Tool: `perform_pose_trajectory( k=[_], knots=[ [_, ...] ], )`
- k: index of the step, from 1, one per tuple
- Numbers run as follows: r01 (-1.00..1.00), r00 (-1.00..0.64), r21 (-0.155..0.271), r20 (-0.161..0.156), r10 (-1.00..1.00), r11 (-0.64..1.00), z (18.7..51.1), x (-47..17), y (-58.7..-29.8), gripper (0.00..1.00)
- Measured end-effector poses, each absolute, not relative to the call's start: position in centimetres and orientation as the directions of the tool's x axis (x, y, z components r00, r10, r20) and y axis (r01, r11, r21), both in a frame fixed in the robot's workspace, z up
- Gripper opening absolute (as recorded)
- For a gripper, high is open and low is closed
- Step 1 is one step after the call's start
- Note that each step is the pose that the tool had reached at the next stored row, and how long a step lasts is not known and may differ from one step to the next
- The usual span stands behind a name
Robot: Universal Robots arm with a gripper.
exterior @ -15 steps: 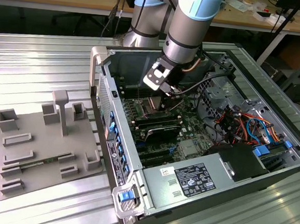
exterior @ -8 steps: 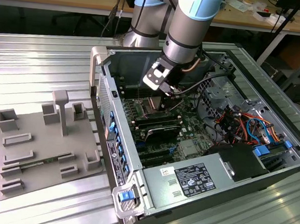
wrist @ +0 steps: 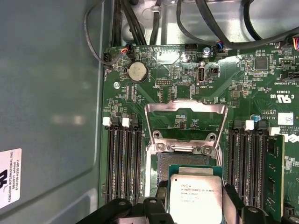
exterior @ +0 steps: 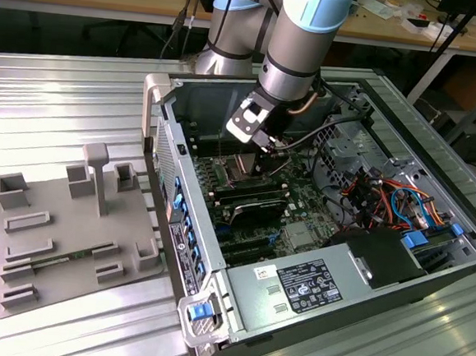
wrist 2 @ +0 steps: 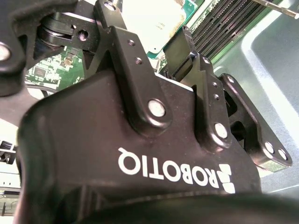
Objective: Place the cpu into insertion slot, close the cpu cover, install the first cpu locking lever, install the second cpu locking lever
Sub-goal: 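Place the cpu into insertion slot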
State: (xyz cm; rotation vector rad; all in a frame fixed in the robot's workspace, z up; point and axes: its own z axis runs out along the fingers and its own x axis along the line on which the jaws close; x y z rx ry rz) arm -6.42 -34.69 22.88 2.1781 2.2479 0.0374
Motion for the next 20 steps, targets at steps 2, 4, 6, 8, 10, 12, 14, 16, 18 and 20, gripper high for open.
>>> perform_pose_trajectory(
  k=[2, 4, 6, 8, 10, 12, 14, 16, 18, 20],
  knots=[
    [0.999, -0.029, 0.025, 0.009, 1.000, 0.028, 22.88, -6.42, -34.69, 0.55],
    [0.999, -0.025, 0.025, 0.009, 1.000, 0.024, 22.88, -6.42, -34.69, 0.55],
    [0.999, -0.022, 0.025, 0.009, 1.000, 0.022, 22.87, -6.42, -34.69, 0.55],
    [1.000, -0.019, 0.025, 0.009, 1.000, 0.019, 22.87, -6.42, -34.69, 0.55],
    [1.000, -0.016, 0.025, 0.009, 1.000, 0.016, 22.87, -6.42, -34.69, 0.55],
    [1.000, -0.013, 0.025, 0.008, 1.000, 0.013, 22.87, -6.42, -34.69, 0.55],
    [1.000, -0.009, 0.025, 0.008, 1.000, 0.009, 22.87, -6.42, -34.69, 0.55],
    [1.000, -0.006, 0.025, 0.009, 1.000, 0.006, 22.87, -6.41, -34.69, 0.55],
    [1.000, -0.003, 0.025, 0.009, 1.000, 0.003, 22.87, -6.42, -34.69, 0.55],
    [1.000, 0.000, 0.025, 0.009, 1.000, 0.000, 22.87, -6.42, -34.69, 0.55]
  ],
)
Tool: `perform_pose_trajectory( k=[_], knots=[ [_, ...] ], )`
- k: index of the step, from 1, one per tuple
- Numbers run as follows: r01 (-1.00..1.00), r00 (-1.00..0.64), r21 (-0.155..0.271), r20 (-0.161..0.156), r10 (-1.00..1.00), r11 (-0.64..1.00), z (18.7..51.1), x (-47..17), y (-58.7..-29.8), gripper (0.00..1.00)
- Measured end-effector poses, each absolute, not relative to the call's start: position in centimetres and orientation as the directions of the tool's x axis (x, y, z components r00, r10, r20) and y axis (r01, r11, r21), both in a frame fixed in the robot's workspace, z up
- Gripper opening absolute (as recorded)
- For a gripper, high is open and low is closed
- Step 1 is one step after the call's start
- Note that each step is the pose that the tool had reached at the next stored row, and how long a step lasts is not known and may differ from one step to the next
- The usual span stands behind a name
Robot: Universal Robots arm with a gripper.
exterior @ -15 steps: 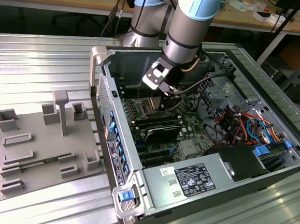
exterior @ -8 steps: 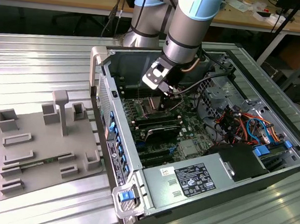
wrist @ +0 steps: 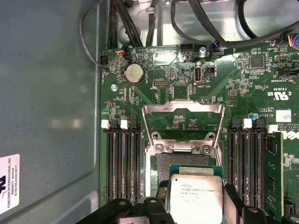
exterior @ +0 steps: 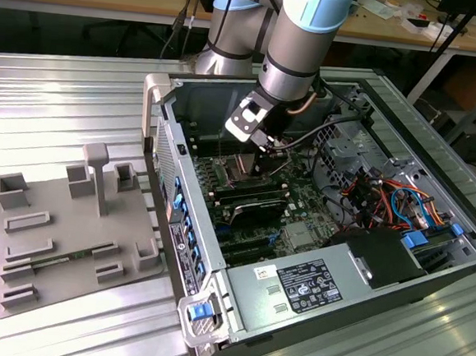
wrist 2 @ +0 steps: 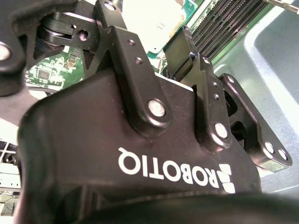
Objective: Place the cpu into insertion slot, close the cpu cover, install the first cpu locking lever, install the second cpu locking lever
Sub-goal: 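Place the cpu into insertion slot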
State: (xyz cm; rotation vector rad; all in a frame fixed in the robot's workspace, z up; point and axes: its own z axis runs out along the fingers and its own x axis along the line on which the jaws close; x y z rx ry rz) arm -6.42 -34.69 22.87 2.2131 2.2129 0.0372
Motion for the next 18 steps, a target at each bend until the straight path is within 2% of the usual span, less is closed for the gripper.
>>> perform_pose_trajectory(
  k=[18],
  knots=[
    [0.999, 0.031, 0.025, 0.009, 0.999, -0.031, 22.86, -6.41, -34.69, 0.55]
  ],
)
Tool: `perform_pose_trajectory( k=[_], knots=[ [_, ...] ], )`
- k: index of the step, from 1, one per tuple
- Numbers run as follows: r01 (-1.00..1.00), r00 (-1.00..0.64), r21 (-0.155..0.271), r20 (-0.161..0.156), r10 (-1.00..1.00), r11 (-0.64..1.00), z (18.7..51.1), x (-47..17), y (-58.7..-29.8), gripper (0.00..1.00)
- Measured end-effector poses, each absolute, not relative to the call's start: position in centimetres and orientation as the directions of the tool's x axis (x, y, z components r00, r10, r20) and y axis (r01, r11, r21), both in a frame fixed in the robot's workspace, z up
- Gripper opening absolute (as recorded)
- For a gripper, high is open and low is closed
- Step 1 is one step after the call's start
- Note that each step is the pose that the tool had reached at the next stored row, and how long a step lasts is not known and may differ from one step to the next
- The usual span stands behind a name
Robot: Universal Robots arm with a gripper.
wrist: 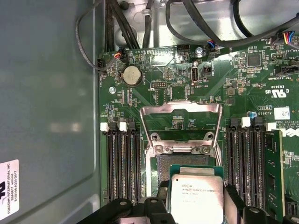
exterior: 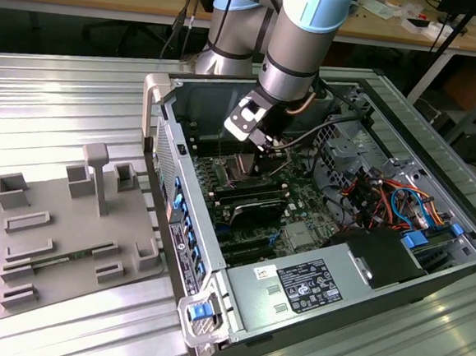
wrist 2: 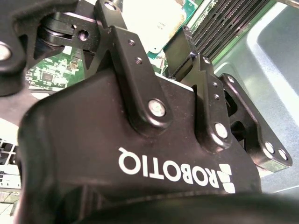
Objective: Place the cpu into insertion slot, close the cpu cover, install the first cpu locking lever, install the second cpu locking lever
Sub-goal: 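Place the cpu into insertion slot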
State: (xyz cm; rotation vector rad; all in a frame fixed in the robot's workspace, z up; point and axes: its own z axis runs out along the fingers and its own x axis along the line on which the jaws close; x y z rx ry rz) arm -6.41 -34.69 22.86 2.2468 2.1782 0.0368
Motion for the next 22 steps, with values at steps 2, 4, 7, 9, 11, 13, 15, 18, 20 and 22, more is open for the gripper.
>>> perform_pose_trajectory(
  k=[2, 4, 7, 9, 11, 13, 15, 18, 20, 22],
  knots=[
    [0.999, 0.034, 0.025, 0.009, 0.999, -0.034, 22.86, -6.42, -34.69, 0.55],
    [0.999, 0.036, 0.025, 0.008, 0.999, -0.036, 22.86, -6.42, -34.69, 0.55],
    [0.999, 0.044, 0.025, 0.009, 0.999, -0.044, 22.85, -6.42, -34.69, 0.55],
    [0.999, 0.048, 0.025, 0.009, 0.999, -0.048, 22.85, -6.42, -34.69, 0.55],
    [0.998, 0.052, 0.025, 0.009, 0.999, -0.052, 22.85, -6.42, -34.69, 0.55],
    [0.998, 0.055, 0.025, 0.009, 0.998, -0.055, 22.85, -6.42, -34.69, 0.55],
    [0.998, 0.059, 0.025, 0.009, 0.998, -0.059, 22.85, -6.42, -34.69, 0.55],
    [0.998, 0.064, 0.025, 0.009, 0.998, -0.064, 22.85, -6.42, -34.69, 0.55],
    [0.997, 0.067, 0.025, 0.008, 0.998, -0.067, 22.85, -6.42, -34.69, 0.55],
    [0.997, 0.069, 0.025, 0.009, 0.998, -0.069, 22.84, -6.42, -34.69, 0.55]
  ],
)
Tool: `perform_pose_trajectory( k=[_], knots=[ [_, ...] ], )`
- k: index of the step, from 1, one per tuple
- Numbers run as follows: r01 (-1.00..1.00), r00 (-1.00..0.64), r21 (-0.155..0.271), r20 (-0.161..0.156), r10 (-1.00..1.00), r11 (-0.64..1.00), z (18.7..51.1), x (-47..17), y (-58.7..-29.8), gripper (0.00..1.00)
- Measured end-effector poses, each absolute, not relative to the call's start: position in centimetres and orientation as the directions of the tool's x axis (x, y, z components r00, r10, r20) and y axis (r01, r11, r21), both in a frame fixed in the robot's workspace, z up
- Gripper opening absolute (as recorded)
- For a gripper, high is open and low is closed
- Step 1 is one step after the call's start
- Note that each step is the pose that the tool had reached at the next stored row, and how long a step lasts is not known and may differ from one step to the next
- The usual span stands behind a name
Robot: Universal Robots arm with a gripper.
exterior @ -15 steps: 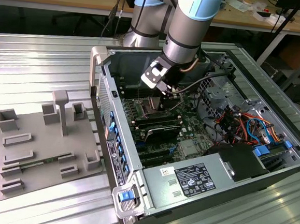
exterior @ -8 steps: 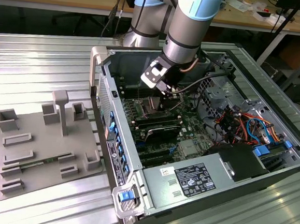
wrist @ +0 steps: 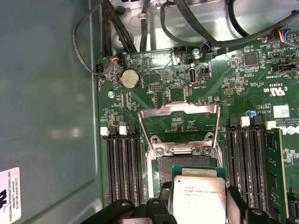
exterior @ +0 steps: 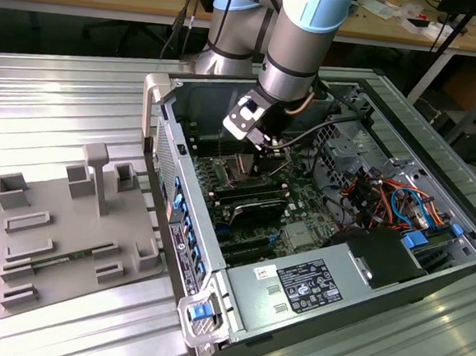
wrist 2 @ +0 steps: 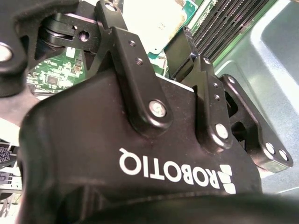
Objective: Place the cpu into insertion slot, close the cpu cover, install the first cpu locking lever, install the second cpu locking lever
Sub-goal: 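Place the cpu into insertion slot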
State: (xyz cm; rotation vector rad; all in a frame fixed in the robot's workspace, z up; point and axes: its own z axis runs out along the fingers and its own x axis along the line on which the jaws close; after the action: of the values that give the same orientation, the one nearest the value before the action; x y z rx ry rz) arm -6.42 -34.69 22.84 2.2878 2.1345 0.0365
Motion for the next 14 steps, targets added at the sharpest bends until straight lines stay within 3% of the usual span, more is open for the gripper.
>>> perform_pose_trajectory(
  k=[14],
  knots=[
    [0.995, 0.093, 0.025, 0.009, 0.996, -0.093, 22.84, -6.41, -34.69, 0.55]
  ],
)
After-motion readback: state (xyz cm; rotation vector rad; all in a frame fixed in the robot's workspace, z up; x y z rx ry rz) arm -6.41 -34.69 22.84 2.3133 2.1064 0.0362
